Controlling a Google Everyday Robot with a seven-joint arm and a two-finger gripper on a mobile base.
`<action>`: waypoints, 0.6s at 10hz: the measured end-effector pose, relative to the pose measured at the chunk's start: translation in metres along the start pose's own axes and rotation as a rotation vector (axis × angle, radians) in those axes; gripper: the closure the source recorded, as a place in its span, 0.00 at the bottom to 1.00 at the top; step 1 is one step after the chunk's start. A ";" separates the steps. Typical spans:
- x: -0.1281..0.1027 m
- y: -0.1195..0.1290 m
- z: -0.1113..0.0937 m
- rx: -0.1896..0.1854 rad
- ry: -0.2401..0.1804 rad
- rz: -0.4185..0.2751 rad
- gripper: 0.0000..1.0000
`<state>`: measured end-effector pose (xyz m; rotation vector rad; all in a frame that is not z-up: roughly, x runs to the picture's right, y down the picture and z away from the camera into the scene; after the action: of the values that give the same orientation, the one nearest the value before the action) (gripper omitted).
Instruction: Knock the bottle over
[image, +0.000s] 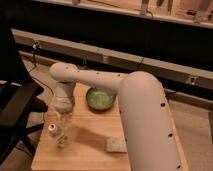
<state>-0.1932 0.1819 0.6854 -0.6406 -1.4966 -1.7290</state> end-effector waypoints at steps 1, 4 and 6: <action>-0.001 -0.005 0.004 0.002 0.007 -0.003 1.00; -0.006 -0.030 0.019 -0.004 0.032 -0.018 1.00; -0.005 -0.036 0.023 -0.002 0.032 -0.016 1.00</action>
<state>-0.2211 0.2062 0.6644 -0.6012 -1.4814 -1.7453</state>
